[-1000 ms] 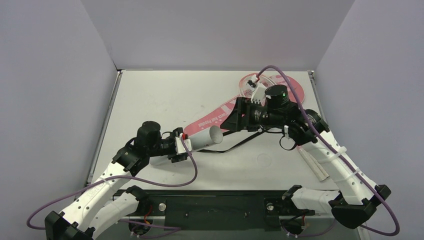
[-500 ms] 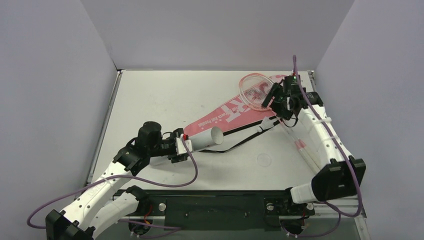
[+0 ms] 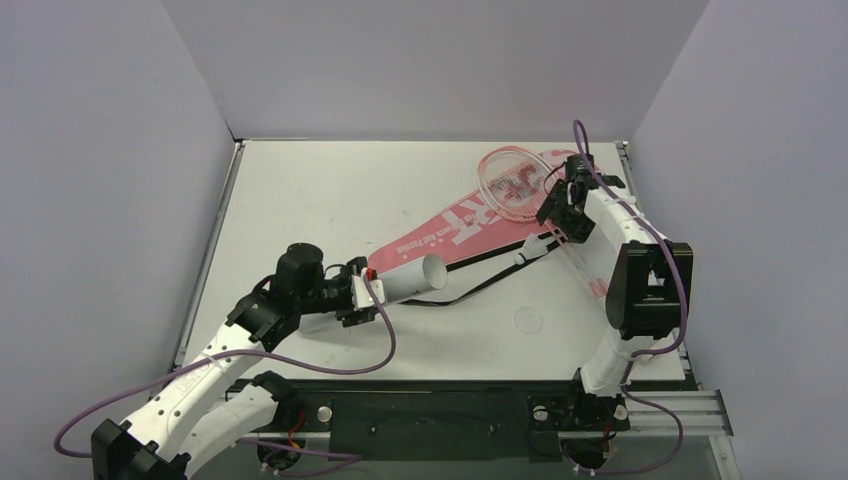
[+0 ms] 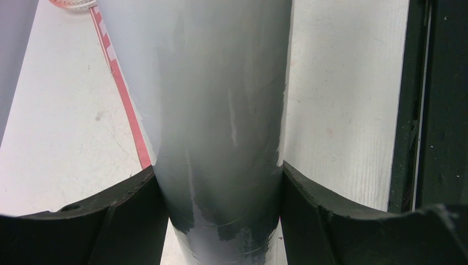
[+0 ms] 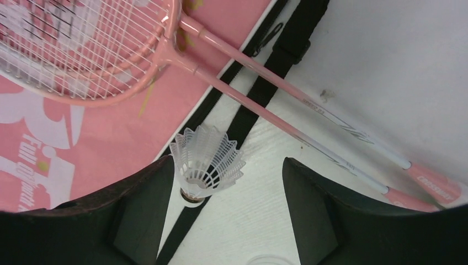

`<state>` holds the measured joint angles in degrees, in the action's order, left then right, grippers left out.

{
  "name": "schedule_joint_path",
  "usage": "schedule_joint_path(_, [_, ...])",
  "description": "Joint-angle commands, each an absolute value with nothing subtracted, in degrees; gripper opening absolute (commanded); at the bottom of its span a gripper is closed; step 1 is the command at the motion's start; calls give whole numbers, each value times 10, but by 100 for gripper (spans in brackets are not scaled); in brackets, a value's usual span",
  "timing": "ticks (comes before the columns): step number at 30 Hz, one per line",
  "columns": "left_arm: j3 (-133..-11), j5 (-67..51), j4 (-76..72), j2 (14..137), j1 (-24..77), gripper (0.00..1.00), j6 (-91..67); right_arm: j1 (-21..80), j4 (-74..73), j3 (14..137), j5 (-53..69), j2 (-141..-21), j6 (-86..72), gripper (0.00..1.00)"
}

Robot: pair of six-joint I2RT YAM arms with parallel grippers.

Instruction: Pack up the badminton gear

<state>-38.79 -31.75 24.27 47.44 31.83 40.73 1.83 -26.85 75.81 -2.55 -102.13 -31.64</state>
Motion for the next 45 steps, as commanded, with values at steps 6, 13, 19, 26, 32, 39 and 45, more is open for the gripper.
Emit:
schedule_joint_path(6, [-390, -331, 250, 466, 321, 0, 392, 11, -145, 727, 82, -1041, -336, 66])
schedule_joint_path(13, [-390, -331, 247, 464, 320, 0, 393, 12, -122, 683, 123, -1036, -339, 61])
schedule_joint_path(19, [-397, -330, 252, 464, 321, 0, 393, 16, -118, 638, 137, -1001, -356, 55])
schedule_joint_path(26, [-401, -341, 263, 462, 321, 0, 401, 34, -125, 565, 98, -929, -373, 50])
schedule_joint_path(32, [-395, -346, 258, 460, 321, 0, 400, 50, -121, 525, 90, -870, -383, 45])
schedule_joint_path(39, [-394, -345, 262, 455, 321, 0, 400, 62, -113, 515, 83, -868, -391, 30])
schedule_joint_path(45, [-397, -343, 266, 452, 321, 0, 401, 70, -104, 510, 67, -874, -394, 26])
